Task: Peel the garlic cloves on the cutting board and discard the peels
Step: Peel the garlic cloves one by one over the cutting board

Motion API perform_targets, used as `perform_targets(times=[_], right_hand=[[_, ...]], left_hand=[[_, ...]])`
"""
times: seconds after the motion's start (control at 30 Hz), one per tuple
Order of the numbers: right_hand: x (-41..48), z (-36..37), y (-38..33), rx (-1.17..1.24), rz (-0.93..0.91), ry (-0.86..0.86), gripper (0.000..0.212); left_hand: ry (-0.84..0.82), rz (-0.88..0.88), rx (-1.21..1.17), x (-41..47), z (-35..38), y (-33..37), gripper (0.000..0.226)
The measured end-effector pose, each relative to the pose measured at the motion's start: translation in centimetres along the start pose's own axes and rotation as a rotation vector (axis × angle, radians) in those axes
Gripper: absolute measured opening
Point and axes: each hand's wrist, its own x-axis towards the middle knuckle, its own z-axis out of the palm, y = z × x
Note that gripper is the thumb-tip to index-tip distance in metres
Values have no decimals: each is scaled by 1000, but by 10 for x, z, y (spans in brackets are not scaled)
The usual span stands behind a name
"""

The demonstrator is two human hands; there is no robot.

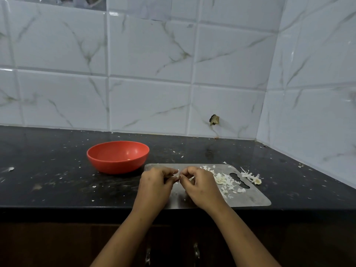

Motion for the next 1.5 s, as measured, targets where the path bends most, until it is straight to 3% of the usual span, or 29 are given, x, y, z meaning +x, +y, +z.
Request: perform_targets(times=[0.47,0.63,1.0,1.3,1.5], right_hand=[[0,1,5,-45,-80,15,14],[-2,6,3,-111,-93,33,13],[-3,7,4,-191,-100,77,14],[-5,7,2,-177,-166,67,12],[-2,6,2,-51,-82,56,12]], left_hand=[[-75,-118,-158,-2,-7,5,47],[-125,-146,-135,1,-4,6,32],[-238,-297,-500,6,-3,6,22],[-175,-401,-635,8,-7,6,13],[-177,-439,-670,9,-10,8,14]])
